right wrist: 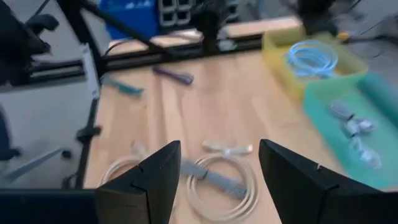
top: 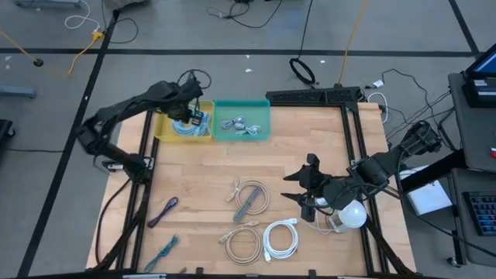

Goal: Pick & Place USB Port
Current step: Put the white HDMI cable into the yellow bin

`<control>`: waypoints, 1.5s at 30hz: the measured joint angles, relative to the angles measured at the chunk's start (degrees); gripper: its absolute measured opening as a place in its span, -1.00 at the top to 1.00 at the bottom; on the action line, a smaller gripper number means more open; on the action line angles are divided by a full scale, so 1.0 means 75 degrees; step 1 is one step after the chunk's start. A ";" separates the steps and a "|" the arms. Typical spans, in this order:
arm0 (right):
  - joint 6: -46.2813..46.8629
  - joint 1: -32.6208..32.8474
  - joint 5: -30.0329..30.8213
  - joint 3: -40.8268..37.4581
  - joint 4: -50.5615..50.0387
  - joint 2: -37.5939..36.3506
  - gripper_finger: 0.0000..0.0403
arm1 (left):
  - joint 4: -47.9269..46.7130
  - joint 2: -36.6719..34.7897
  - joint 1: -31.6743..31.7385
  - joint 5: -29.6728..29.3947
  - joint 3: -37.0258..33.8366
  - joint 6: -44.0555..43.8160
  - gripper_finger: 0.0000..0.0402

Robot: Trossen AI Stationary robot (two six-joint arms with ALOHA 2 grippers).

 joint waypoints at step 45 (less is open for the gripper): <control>0.0562 -0.0191 -0.4095 -0.4651 0.4118 0.2264 -0.04 | 0.8839 0.1363 -0.9629 -0.1492 0.0000 -0.4874 0.41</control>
